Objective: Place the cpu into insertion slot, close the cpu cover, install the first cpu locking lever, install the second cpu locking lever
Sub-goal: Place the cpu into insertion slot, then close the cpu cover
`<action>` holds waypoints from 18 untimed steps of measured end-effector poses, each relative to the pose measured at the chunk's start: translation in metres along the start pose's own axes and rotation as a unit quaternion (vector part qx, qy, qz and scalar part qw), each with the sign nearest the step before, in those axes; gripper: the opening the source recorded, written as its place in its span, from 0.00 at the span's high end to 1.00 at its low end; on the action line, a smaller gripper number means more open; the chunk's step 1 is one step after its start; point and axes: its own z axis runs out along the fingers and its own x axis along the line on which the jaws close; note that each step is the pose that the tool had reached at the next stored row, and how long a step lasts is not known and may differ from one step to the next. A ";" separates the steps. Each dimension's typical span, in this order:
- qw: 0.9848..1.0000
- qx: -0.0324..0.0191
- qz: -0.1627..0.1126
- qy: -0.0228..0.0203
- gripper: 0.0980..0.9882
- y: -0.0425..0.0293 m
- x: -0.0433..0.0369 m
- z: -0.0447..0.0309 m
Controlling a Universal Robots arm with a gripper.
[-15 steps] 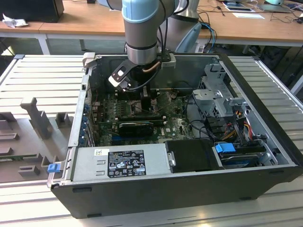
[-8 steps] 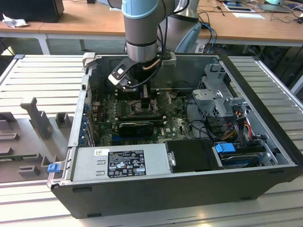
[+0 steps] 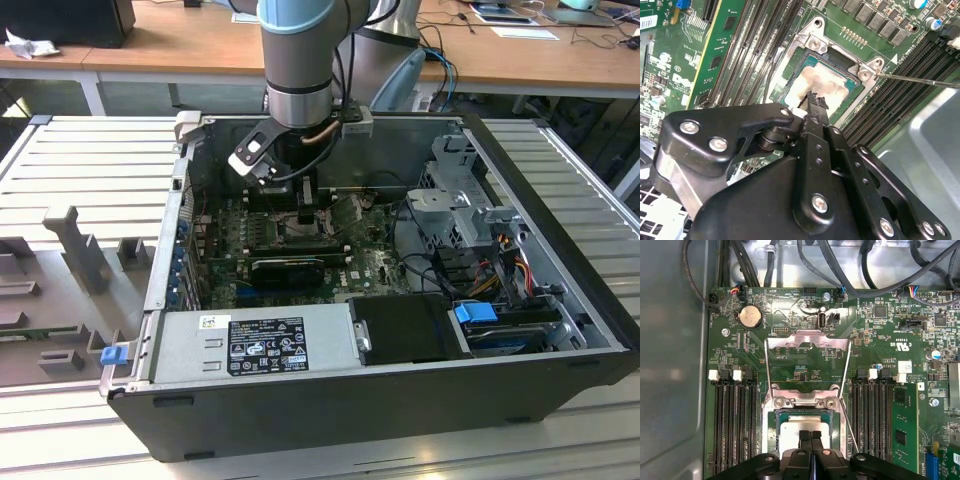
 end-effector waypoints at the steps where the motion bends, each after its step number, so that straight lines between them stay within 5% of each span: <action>1: 1.000 0.000 0.000 0.000 0.99 0.0000 0.0000 -0.0004; 6: 1.000 0.001 0.000 0.000 0.99 0.0022 -0.0003 -0.0019; 9: 1.000 0.012 0.001 0.004 0.99 0.0078 -0.0004 -0.0018; 15: 1.000 0.012 0.001 0.004 0.99 0.0091 0.0003 -0.0173; 18: 1.000 0.012 0.001 0.005 0.99 0.0098 0.0003 -0.0188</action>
